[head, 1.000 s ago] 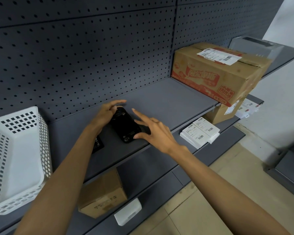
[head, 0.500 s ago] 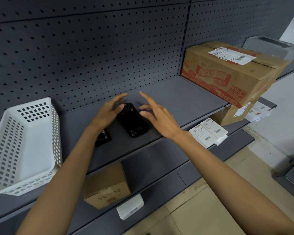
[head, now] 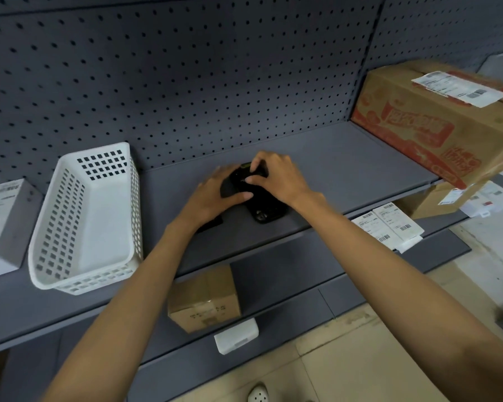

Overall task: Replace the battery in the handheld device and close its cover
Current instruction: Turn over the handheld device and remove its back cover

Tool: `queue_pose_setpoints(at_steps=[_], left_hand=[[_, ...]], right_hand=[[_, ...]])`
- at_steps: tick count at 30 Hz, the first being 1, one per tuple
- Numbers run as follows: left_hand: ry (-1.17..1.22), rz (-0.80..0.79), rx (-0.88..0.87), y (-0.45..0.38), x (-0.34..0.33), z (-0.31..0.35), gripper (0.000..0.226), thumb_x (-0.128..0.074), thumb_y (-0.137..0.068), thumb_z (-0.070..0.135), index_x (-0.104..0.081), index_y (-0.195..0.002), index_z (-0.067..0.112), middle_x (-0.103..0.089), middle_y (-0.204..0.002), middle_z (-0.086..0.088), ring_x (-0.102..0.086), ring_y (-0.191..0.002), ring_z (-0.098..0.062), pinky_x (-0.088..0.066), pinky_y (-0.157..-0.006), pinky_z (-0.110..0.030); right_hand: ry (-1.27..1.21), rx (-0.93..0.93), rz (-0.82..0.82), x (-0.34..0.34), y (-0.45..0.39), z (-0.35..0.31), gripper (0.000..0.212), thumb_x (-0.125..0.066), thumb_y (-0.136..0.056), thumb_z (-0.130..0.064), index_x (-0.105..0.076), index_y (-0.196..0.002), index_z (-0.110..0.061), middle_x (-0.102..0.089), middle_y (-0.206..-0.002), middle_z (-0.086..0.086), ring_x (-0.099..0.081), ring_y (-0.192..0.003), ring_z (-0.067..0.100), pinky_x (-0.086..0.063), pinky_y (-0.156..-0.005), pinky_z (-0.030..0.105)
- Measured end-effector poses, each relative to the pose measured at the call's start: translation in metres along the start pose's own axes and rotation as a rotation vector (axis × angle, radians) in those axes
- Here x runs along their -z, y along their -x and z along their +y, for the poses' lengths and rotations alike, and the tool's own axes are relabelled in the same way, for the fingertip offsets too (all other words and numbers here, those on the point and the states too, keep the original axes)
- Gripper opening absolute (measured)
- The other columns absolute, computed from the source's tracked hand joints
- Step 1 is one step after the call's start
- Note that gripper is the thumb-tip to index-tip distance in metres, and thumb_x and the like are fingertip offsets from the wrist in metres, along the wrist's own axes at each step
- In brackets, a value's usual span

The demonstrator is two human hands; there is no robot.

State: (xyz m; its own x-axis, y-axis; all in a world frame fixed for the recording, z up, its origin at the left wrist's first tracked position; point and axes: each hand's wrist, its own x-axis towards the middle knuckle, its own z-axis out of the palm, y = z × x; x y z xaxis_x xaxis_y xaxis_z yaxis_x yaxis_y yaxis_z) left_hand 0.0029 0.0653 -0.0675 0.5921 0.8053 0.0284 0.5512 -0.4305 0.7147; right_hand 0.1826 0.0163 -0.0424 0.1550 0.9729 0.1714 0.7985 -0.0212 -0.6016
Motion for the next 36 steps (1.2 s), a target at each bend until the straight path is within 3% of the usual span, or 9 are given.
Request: queue_pose_setpoints(at_steps=[3,7,14,24,31,36], left_hand=[[-0.003,0.033,-0.012,0.000,-0.002,0.000,0.080,-0.064,-0.082,0.059,-0.033,-0.150,0.032,-0.032,-0.158,0.008,-0.018,-0.150,-0.014,-0.020,-0.121,-0.049],[-0.028,0.059,0.001,0.002,-0.003,0.005,0.075,-0.065,-0.085,0.051,-0.033,-0.150,0.031,-0.033,-0.158,0.006,-0.018,-0.150,-0.015,-0.019,-0.119,-0.041],[-0.091,0.077,0.001,0.003,-0.003,0.009,0.074,-0.065,-0.086,0.050,-0.032,-0.150,0.032,-0.032,-0.158,0.005,-0.019,-0.150,-0.018,-0.022,-0.116,-0.040],[-0.102,0.069,0.020,0.000,-0.005,-0.002,0.079,-0.063,-0.082,0.059,-0.031,-0.150,0.036,-0.033,-0.157,0.006,-0.020,-0.150,-0.018,-0.026,-0.118,-0.047],[-0.125,0.065,0.027,0.000,-0.005,-0.002,0.080,-0.061,-0.081,0.062,-0.029,-0.150,0.038,-0.032,-0.158,0.007,-0.017,-0.151,-0.017,-0.024,-0.118,-0.048],[-0.135,0.061,0.044,0.001,-0.004,-0.002,0.080,-0.061,-0.081,0.063,-0.027,-0.150,0.041,-0.030,-0.159,0.006,-0.017,-0.151,-0.018,-0.027,-0.116,-0.049]], right_hand=[[0.049,-0.051,0.020,0.002,-0.005,-0.004,0.028,-0.080,-0.077,-0.037,-0.063,-0.091,-0.019,-0.068,-0.097,0.000,-0.065,-0.092,0.023,-0.054,-0.077,0.040],[0.113,-0.091,0.039,0.003,-0.011,-0.012,0.030,-0.082,-0.073,-0.040,-0.066,-0.086,-0.019,-0.069,-0.094,-0.001,-0.066,-0.090,0.022,-0.049,-0.071,0.032],[0.153,-0.138,0.007,0.006,-0.016,-0.020,0.030,-0.084,-0.069,-0.043,-0.070,-0.082,-0.021,-0.070,-0.091,-0.002,-0.067,-0.090,0.022,-0.046,-0.069,0.030],[0.047,-0.223,0.017,0.002,-0.010,-0.024,0.014,-0.081,-0.072,-0.036,-0.070,-0.077,-0.027,-0.071,-0.090,-0.007,-0.067,-0.088,0.015,-0.044,-0.068,0.027],[-0.046,-0.263,0.025,-0.010,-0.011,-0.027,0.019,-0.073,-0.076,-0.024,-0.064,-0.091,-0.026,-0.058,-0.113,0.001,-0.060,-0.104,0.020,-0.049,-0.078,0.032],[-0.047,-0.270,0.059,-0.019,-0.010,-0.027,0.024,-0.069,-0.080,-0.025,-0.061,-0.102,-0.023,-0.052,-0.117,0.004,-0.053,-0.115,0.020,-0.046,-0.080,0.032]])
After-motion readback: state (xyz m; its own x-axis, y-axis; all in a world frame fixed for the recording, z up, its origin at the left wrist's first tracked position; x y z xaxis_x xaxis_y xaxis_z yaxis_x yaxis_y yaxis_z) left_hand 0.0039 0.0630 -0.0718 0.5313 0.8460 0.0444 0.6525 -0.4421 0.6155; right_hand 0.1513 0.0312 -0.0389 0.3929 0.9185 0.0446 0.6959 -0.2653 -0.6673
